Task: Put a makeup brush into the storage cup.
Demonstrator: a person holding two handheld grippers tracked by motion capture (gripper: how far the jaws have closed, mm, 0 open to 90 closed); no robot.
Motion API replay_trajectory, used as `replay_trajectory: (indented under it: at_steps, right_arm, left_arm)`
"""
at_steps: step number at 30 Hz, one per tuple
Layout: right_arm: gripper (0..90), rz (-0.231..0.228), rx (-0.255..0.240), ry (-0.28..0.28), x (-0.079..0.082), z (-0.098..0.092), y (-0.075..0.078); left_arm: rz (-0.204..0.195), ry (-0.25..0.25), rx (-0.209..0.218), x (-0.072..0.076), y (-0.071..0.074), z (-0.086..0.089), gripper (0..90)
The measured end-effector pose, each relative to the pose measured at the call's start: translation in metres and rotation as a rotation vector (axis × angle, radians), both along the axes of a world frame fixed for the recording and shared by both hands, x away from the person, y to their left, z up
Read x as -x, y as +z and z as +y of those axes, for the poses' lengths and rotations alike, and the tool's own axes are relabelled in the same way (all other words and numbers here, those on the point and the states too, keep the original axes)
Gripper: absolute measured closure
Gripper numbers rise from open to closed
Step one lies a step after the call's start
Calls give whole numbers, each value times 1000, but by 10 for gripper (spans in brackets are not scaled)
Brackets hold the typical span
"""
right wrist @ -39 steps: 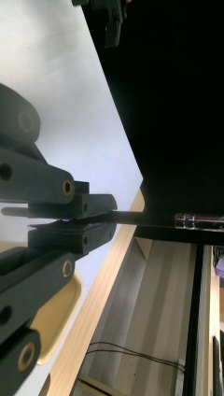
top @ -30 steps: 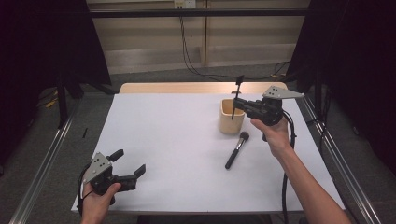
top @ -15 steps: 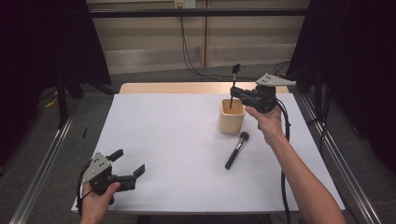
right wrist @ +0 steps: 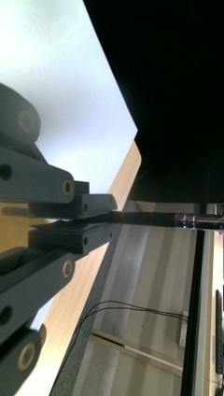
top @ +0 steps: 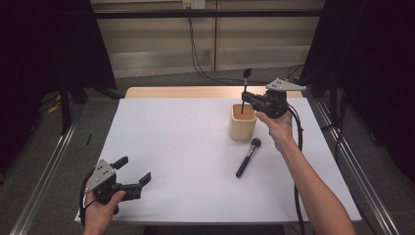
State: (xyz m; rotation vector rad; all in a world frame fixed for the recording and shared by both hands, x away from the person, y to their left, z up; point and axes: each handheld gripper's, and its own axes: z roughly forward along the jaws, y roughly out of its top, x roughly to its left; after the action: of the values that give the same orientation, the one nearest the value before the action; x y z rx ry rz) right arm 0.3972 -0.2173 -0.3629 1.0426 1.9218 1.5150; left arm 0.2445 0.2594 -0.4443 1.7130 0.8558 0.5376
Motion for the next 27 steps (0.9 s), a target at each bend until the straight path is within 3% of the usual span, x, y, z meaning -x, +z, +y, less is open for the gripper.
replay_trajectory:
  at_steps: [27]
  right_arm:
    - [861, 50, 9, 6, 2, -9, -33]
  left_arm:
    - [3, -11, -3, 1, 0, 0, 20]
